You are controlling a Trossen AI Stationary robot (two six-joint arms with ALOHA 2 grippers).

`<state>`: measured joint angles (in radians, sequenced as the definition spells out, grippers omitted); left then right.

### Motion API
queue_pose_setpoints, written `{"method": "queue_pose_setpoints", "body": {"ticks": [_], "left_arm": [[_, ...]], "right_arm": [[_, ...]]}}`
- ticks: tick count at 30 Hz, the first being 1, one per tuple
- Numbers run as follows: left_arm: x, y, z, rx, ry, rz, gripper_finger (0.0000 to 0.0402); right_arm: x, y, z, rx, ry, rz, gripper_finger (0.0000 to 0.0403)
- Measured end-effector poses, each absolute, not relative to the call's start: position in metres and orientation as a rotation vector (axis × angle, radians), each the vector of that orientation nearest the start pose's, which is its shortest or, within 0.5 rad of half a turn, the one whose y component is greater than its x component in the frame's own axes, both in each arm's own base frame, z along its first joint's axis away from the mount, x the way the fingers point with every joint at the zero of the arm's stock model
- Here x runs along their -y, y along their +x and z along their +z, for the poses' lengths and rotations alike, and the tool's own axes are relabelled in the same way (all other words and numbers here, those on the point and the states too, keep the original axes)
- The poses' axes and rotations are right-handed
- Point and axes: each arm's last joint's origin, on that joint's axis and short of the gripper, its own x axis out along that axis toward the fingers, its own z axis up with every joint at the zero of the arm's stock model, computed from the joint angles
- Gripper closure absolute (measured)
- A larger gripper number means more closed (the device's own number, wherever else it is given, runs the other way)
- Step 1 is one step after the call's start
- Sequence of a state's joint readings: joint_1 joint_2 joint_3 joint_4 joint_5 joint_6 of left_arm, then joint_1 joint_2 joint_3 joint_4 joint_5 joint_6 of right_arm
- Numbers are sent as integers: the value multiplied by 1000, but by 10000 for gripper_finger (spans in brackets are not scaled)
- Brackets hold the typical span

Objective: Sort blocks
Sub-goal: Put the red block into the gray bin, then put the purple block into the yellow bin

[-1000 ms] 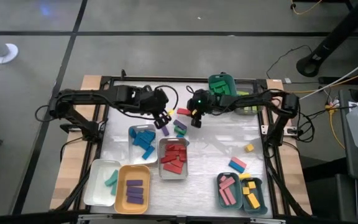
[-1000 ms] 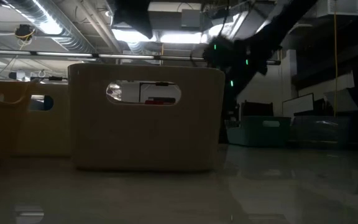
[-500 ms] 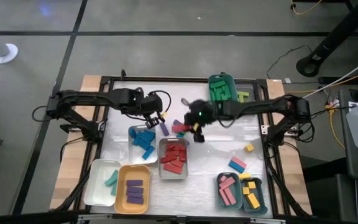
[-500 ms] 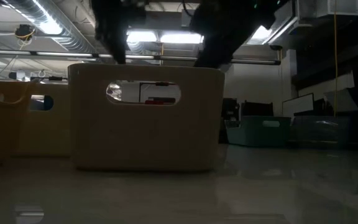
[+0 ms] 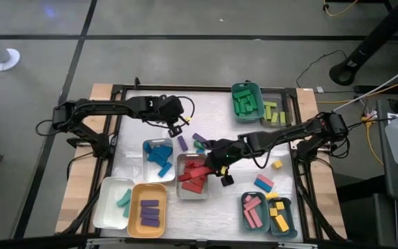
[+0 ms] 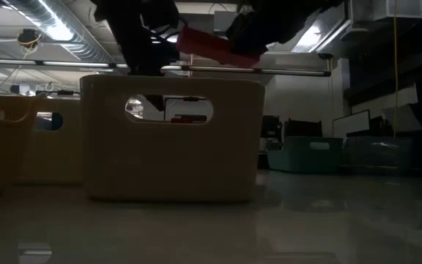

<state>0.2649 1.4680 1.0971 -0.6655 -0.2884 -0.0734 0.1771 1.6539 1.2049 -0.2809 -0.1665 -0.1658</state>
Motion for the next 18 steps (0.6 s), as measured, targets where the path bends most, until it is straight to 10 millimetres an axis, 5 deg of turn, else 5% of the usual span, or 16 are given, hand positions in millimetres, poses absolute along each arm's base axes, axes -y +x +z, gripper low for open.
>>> {"method": "queue_pose_setpoints", "body": {"ticks": [9,18], "left_arm": [[-79,284,237,-972,-33,394,400],[-75,283,225,-1013,-79,324,400]], "right_arm": [[-78,356,243,-710,-169,411,259],[-77,366,233,-705,-204,320,161]]}}
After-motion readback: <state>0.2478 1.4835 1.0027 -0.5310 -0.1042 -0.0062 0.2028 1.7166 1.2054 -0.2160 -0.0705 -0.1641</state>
